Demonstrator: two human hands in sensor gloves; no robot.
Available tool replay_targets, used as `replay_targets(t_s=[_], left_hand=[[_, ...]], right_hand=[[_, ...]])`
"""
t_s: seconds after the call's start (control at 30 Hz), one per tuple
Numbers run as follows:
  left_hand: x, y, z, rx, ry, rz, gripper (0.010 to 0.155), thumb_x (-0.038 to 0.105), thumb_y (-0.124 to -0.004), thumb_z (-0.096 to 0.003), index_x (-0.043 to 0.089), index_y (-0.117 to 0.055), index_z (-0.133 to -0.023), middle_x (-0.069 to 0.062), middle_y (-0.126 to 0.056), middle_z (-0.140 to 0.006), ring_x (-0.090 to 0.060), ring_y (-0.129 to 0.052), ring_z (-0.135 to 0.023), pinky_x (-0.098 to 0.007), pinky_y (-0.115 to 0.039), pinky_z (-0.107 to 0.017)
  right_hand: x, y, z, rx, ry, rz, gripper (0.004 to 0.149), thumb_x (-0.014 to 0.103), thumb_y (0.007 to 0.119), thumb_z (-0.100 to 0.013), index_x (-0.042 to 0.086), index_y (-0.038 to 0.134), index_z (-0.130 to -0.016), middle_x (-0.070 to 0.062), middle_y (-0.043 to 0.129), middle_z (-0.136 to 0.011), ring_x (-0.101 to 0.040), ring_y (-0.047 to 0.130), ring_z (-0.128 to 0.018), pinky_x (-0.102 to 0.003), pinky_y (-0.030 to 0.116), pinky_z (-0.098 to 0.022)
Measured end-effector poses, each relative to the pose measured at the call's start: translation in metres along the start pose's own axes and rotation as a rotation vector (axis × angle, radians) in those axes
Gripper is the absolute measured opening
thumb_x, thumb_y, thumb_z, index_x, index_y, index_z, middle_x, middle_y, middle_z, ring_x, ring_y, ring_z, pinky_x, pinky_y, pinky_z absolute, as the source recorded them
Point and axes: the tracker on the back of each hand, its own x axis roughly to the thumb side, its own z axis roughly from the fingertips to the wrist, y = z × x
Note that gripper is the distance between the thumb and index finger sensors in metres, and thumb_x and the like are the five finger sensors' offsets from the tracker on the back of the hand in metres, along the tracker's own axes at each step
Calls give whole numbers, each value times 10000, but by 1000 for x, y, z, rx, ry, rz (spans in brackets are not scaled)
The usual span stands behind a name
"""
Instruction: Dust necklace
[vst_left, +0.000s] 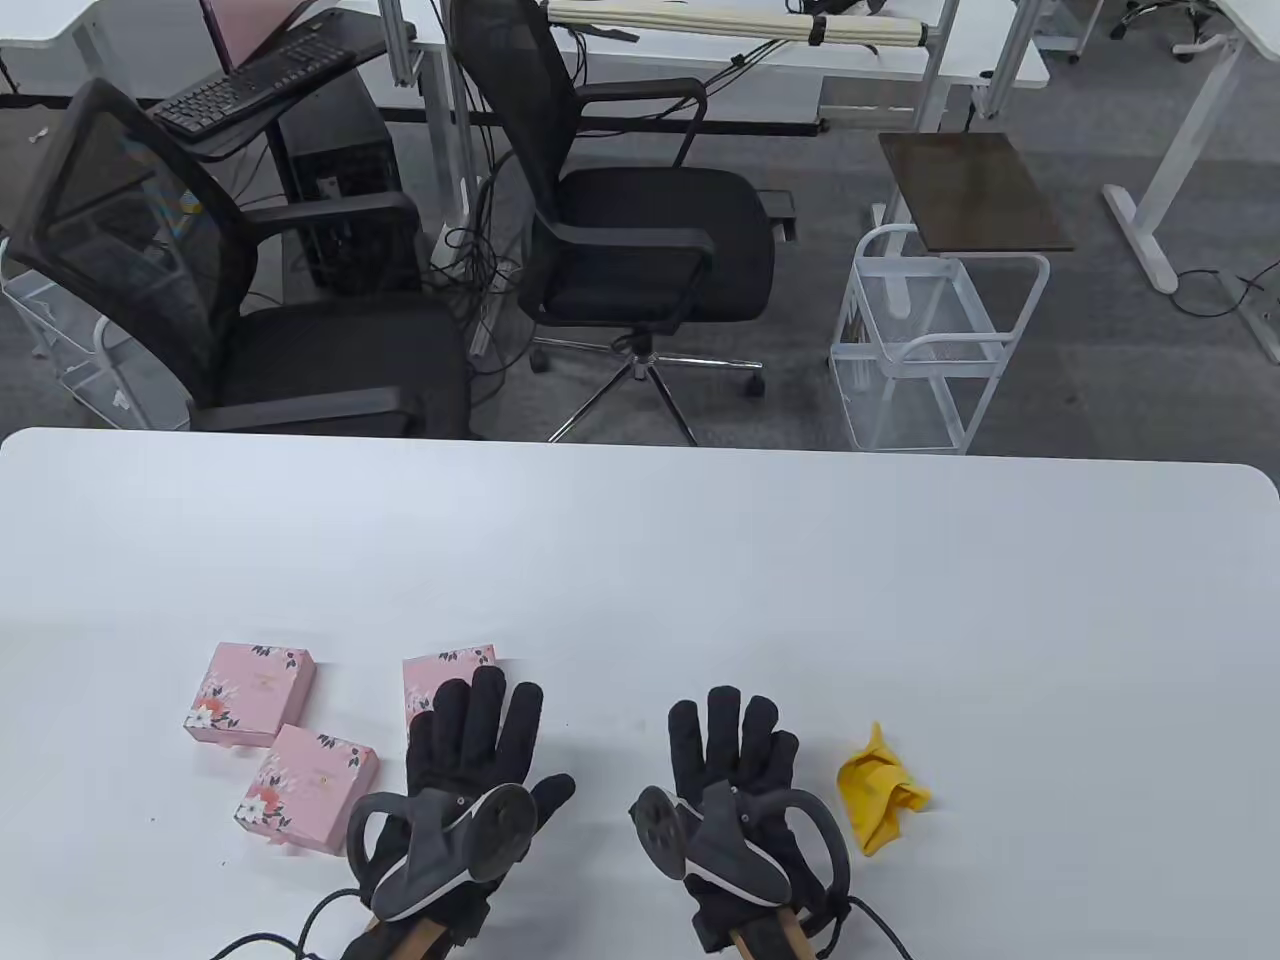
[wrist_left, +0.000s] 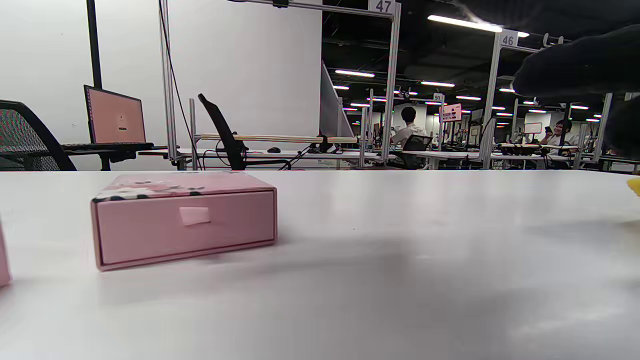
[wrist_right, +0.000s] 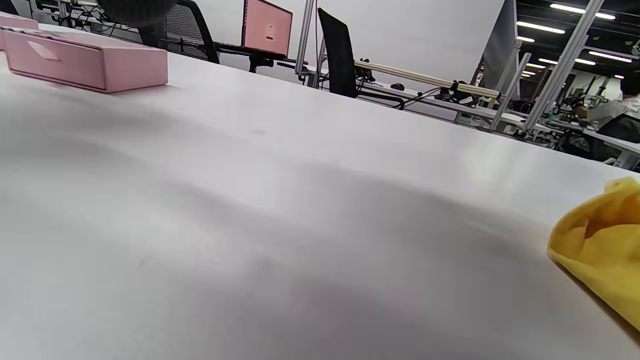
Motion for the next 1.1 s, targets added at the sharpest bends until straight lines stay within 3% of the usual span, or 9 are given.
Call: replay_targets(t_s=[0.47, 0.77, 0.9, 1.03, 1.1], left_hand=[[-7, 0, -3, 3, 30, 14, 824, 672, -557, -560, 245, -257, -1198, -148, -225, -1274, -470, -244, -1113, -661, -363, -792], [-37, 7, -20, -77, 74, 92, 909, 677, -663, -533, 206, -256, -1195, -152, -230, -1274, -422, -268, -1133, -640, -376, -812], [-56, 7, -46, -229, 107, 37, 911, 666, -707, -521, 213, -299, -1199, -152, -275, -1270, -422, -263, -1132, -633, -365, -816], [-73, 6, -75, -392, 129, 26, 981, 668, -749, -497, 208, -238, -1198, -151, -218, -1277, -429, -211, -1135, -637, -330, -818], [-77, 4, -88, -524, 147, 34, 1041, 646, -791, -486, 188, -172, -1188, -148, -146, -1271, -429, -121, -1131, -650, -268, -811]], right_hand=[[-3, 1, -1, 18, 7, -10, 879, 587, 542, -630, 51, 118, -1183, -399, 57, -1178, -716, 179, -1001, -780, 273, -725], [-10, -2, -1, -36, 8, -47, 881, 586, 562, -628, 55, 127, -1180, -388, 110, -1190, -702, 257, -1013, -781, 322, -724], [-10, -2, -1, -40, 3, -58, 872, 583, 568, -629, 60, 143, -1183, -389, 122, -1191, -698, 269, -1015, -780, 329, -725], [-11, -4, -1, -50, 5, -63, 863, 579, 571, -630, 65, 157, -1186, -387, 132, -1192, -695, 276, -1016, -777, 338, -726], [-11, -3, -1, -49, 5, -71, 857, 577, 572, -630, 65, 169, -1186, -386, 135, -1193, -695, 276, -1016, -777, 338, -725]])
